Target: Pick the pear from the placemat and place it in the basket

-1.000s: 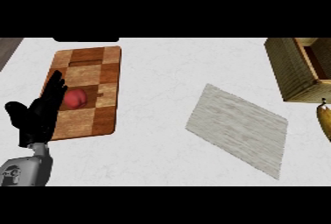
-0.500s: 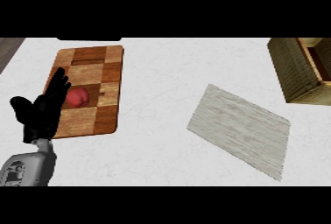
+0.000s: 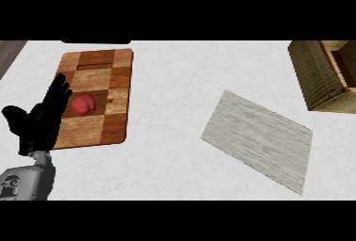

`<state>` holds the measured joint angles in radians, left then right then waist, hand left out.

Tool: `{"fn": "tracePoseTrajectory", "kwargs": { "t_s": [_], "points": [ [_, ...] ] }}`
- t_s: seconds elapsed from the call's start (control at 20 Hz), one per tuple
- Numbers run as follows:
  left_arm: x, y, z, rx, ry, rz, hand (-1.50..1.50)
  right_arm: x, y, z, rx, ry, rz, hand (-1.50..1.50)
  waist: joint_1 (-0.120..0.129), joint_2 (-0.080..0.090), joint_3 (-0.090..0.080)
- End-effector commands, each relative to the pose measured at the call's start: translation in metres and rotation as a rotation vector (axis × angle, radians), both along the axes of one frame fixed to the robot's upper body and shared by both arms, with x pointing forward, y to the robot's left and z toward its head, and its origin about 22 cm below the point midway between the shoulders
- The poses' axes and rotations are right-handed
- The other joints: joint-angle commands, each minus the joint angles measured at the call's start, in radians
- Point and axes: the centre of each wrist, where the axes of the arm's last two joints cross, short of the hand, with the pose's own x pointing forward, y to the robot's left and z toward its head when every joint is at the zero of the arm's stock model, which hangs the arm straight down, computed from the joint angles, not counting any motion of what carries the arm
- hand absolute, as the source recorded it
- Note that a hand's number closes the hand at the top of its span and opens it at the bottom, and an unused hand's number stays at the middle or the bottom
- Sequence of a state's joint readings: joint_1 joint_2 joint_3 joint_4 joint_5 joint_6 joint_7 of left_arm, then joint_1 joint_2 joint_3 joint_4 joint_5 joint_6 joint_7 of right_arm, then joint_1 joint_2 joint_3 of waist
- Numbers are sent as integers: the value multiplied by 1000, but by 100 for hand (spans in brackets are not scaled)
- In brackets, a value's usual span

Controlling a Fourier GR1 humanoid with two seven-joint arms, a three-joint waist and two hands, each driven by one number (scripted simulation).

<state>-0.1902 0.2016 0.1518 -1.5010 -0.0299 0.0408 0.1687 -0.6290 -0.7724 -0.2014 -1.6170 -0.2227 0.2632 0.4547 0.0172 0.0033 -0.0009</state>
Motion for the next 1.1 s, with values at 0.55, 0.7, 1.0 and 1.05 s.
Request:
{"fn": "tracePoseTrajectory", "kwargs": {
  "t_s": [0.55,0.7,1.0,1.05],
  "points": [
    [12,-15,-2,1,-6,-6,0,89,-49,-45,-88,100,-103,150,7,5,1],
    [9,-16,-2,0,-9,5,0,87,-70,-59,-82,107,-81,150,1,3,1],
    [4,-11,-10,3,19,-32,0,105,-70,-51,-8,141,-52,150,6,3,1],
    [-5,-3,-17,-4,9,-17,0,97,-90,-58,-2,128,-53,150,9,4,1]
  ]
}}
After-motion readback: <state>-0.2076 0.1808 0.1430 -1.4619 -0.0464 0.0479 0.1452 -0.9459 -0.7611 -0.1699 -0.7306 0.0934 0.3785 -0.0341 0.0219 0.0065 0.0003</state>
